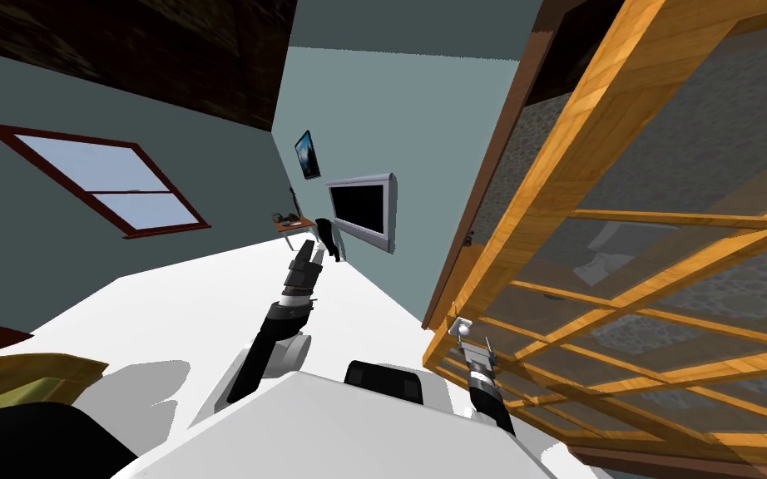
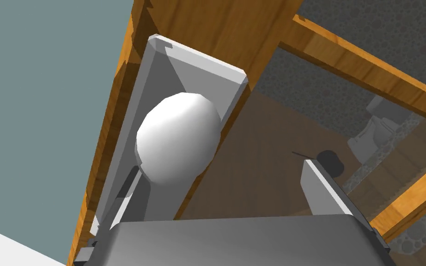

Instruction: Pull the door open

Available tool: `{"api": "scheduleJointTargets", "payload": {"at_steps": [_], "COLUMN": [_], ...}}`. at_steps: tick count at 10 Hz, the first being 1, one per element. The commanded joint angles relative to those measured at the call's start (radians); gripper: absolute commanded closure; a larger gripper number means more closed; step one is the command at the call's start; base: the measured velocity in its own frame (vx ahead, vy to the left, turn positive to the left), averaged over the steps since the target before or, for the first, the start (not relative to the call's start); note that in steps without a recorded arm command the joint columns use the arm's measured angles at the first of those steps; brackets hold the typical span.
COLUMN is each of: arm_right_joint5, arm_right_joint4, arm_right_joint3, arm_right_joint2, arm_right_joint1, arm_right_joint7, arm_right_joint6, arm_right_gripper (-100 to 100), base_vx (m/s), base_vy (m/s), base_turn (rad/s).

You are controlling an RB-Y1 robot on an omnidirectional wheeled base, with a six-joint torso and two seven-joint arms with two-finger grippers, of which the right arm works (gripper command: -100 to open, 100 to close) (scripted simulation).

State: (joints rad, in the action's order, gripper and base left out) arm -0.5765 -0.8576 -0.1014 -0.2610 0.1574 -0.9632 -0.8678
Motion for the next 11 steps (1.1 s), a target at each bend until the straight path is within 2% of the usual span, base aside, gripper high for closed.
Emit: {"api": "scheduleJointTargets", "payload": {"at_steps": [1,2,4,5,7,8,11], "arm_right_joint5": [-0.012,-0.012,-0.044,-0.044,-0.072,-0.072,-0.105], "arm_right_joint4": [-0.003,-0.003,-0.019,-0.019,-0.032,-0.032,-0.047], "arm_right_joint3": [-0.022,-0.022,-0.034,-0.034,-0.045,-0.045,-0.057], "arm_right_joint2": [0.019,0.019,0.030,0.030,0.039,0.039,0.050], "arm_right_joint1": [-0.016,-0.016,-0.012,-0.012,-0.009,-0.009,-0.006], "arm_right_joint7": [-0.050,-0.060,-0.123,-0.139,-0.202,-0.211,-0.288], "arm_right_joint6": [-0.013,-0.013,-0.009,-0.009,-0.005,-0.005,-0.001], "arm_right_gripper": [-100,-100,-100,-100,-100,-100,-100], "base_vx": [-0.047,-0.040,-0.068,-0.061,-0.062,-0.056,-0.064], "base_vy": [0.031,0.047,0.014,-0.019,-0.026,-0.013,-0.007], "base_turn": [0.115,0.038,0.034,0.019,0.039,0.014,0.028]}}
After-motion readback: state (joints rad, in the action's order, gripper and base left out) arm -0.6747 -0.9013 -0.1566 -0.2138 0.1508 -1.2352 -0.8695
